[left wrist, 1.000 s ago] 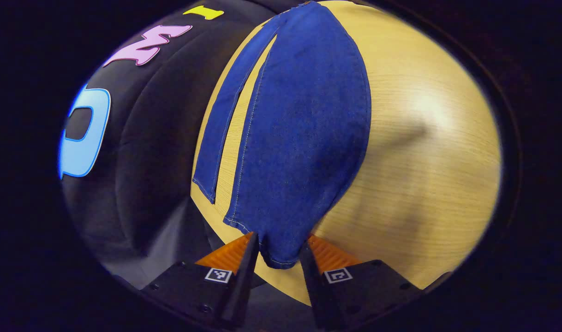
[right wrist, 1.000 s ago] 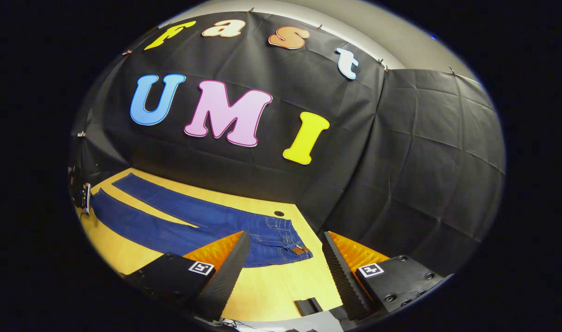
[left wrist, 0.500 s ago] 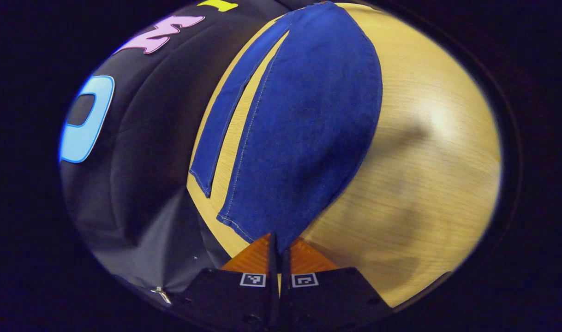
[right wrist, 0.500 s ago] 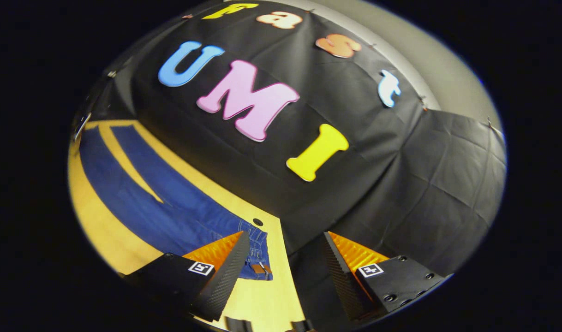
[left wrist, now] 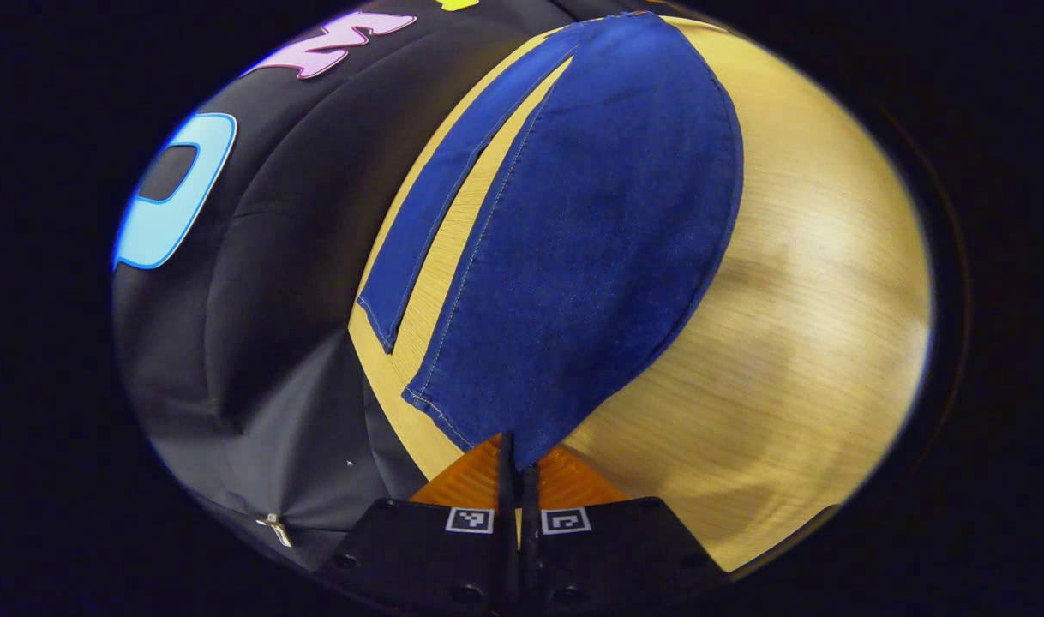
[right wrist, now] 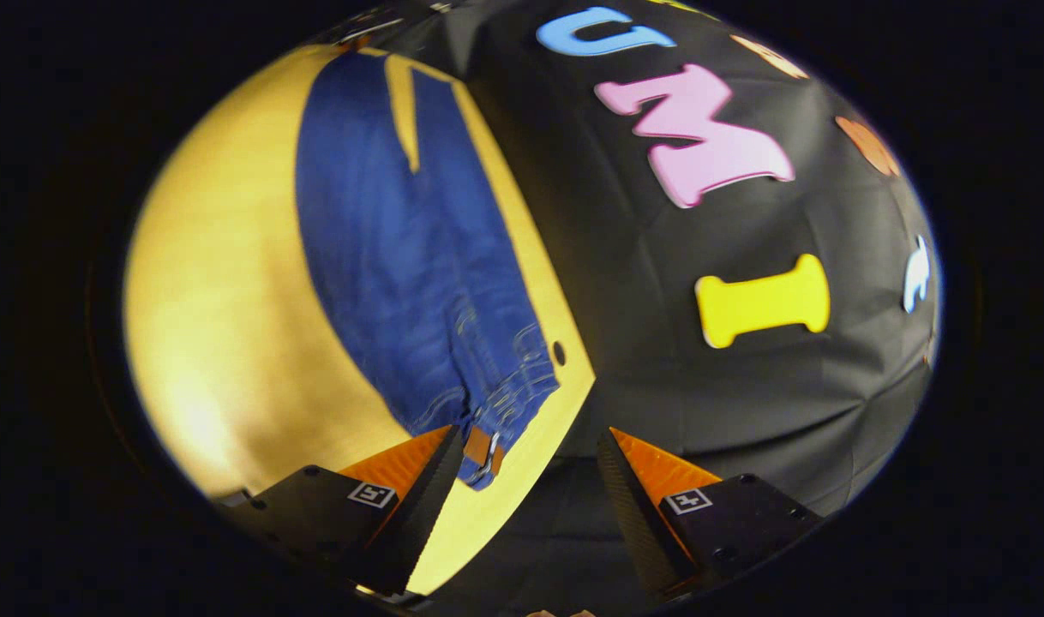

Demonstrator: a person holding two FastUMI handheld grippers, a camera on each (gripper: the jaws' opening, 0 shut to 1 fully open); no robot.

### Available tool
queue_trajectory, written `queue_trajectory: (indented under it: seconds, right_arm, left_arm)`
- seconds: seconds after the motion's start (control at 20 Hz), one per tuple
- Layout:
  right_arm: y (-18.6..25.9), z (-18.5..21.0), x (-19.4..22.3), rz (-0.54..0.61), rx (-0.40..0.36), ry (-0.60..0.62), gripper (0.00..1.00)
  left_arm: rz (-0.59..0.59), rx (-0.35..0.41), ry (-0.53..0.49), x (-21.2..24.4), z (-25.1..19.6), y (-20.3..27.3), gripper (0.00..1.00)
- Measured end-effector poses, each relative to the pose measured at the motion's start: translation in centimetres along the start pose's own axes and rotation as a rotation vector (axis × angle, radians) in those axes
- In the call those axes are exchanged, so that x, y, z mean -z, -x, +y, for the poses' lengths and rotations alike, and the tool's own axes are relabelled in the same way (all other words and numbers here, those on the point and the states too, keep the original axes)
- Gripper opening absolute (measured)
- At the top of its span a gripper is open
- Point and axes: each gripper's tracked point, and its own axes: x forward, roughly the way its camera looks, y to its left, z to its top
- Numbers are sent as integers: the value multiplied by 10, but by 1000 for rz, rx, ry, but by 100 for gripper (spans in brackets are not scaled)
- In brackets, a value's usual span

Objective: Grasp the waist and the cuffs of the jeans and fold them to make the two legs overlap; first hold the waist and fold one-third of the jeans toward the cuffs, then hold the cuffs and fold the remaining one-third in the same direction to finish folding.

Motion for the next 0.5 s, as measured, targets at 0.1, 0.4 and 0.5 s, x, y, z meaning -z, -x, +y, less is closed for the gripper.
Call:
queue_trajectory:
  seconds: [0.1, 0.4, 0.5]
  right_arm:
    - [-16, 12, 20, 26, -61, 59, 97]
    - [-45, 34, 62, 88, -173, 180, 97]
    - [-60, 45, 66, 85, -196, 227, 97]
  left_arm:
    - [5, 2, 19, 0, 0, 0, 6]
    - [21, 6, 26, 0, 0, 0, 6]
    - [32, 5, 24, -1, 0, -1, 6]
